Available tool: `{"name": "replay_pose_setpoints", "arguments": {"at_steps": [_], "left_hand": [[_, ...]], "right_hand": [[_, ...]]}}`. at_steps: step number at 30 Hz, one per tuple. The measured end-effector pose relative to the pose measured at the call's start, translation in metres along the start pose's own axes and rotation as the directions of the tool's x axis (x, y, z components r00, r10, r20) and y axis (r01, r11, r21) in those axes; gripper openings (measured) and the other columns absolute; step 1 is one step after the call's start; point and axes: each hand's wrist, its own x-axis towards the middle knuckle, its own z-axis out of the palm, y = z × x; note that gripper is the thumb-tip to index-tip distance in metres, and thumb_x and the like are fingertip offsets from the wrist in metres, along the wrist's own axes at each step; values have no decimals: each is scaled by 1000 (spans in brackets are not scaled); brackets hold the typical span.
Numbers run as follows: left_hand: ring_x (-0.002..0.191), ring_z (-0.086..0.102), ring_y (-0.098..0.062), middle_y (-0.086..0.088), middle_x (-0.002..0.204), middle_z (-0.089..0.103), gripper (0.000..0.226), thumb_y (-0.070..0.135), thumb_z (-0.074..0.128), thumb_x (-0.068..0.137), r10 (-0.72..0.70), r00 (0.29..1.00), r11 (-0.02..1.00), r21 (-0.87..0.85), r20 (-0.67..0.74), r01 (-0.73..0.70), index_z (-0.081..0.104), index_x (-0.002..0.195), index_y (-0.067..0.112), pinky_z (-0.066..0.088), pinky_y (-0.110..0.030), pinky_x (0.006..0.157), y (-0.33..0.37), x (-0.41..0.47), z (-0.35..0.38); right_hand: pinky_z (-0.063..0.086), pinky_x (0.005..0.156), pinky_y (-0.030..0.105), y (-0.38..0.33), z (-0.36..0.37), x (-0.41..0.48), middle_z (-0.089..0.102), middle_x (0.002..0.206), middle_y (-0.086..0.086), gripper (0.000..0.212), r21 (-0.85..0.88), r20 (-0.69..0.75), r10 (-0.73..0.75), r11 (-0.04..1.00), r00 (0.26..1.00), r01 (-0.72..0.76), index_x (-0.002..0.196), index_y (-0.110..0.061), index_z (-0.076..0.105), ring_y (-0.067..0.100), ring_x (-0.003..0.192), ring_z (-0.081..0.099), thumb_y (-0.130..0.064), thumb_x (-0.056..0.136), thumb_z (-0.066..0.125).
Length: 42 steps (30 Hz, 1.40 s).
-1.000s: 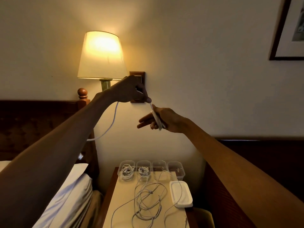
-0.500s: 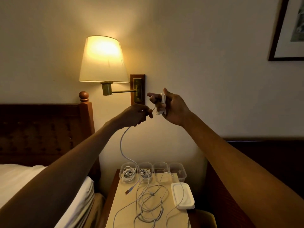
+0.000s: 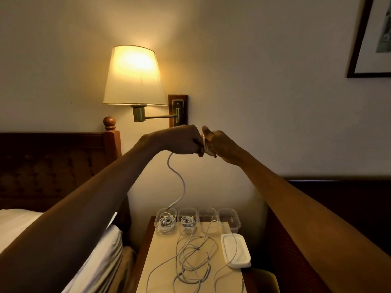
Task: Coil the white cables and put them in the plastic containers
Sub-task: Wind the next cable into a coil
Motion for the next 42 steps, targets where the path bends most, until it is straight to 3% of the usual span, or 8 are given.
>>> {"name": "replay_pose_setpoints", "arguments": {"at_steps": [3, 5, 14, 17, 23, 32, 38, 42], "left_hand": [[56, 54, -4, 2, 71, 67, 11, 17, 65, 91, -2, 1000, 998, -59, 4, 3, 76, 93, 15, 41, -16, 55, -9, -7, -17], [60, 56, -14, -5, 79, 70, 9, 19, 68, 90, -2, 1000, 994, -112, -18, 0, 76, 94, 16, 41, -14, 50, -16, -12, -25], [66, 56, -39, -10, 81, 70, 23, 35, 72, 83, -16, 969, 960, -275, -245, -53, 76, 95, 16, 41, -21, 49, -38, -20, -27], [58, 52, -27, -9, 77, 67, 26, 40, 70, 83, -51, 960, 945, -325, -275, -43, 75, 94, 16, 41, -25, 50, -42, -23, -19], [54, 57, -9, -3, 69, 59, 19, 4, 51, 99, -151, 969, 920, -386, -195, 65, 67, 103, 13, 51, -24, 52, -53, -22, 14], [54, 48, -16, -8, 73, 52, 20, 10, 38, 104, -281, 954, 859, -418, 100, 297, 58, 109, 10, 46, -27, 49, -20, -6, 49], [59, 56, -10, -2, 78, 58, 25, 3, 49, 98, -198, 965, 954, -191, 171, 230, 61, 120, 9, 50, -20, 52, 6, -5, 21], [50, 55, -5, 0, 70, 59, 19, 5, 53, 97, -128, 989, 967, -213, 70, 140, 69, 107, 3, 49, -20, 52, 1, -13, -16]], "right_hand": [[54, 86, 30, 2, 2, -1, 70, 104, 11, 61, 30, 278, 98, 993, 956, -110, 114, 6, 58, 17, 87, 69, -42, 105, 22], [55, 81, 24, 4, 1, -4, 64, 116, 18, 67, 10, 408, 135, 988, 903, -152, 124, 10, 52, 21, 89, 69, -43, 105, 15], [39, 45, 12, -5, -5, -19, 64, 71, 8, 68, 451, 588, 6, 828, 809, -334, 88, 2, 63, 9, 38, 47, -43, 105, 15], [36, 42, 11, -7, -10, -20, 61, 64, 6, 67, 582, 639, -84, 702, 764, -409, 82, 0, 60, 8, 35, 43, -50, 104, 20], [42, 46, 14, -14, -12, -14, 52, 69, 5, 50, 758, 482, -99, 546, 870, -358, 85, -7, 55, 8, 43, 44, -46, 103, 30], [54, 83, 26, -22, -5, -7, 68, 100, 11, 49, 871, 151, -9, 474, 988, -129, 116, -2, 61, 20, 89, 67, -36, 106, 27], [46, 101, 32, -17, 0, 2, 62, 127, 15, 53, 579, -21, 109, 812, 994, -76, 127, 1, 54, 25, 114, 61, -37, 106, 24], [49, 78, 21, -16, 2, -2, 63, 120, 11, 58, 355, 55, 177, 917, 983, -185, 132, -3, 53, 15, 96, 63, -43, 105, 20]]}}
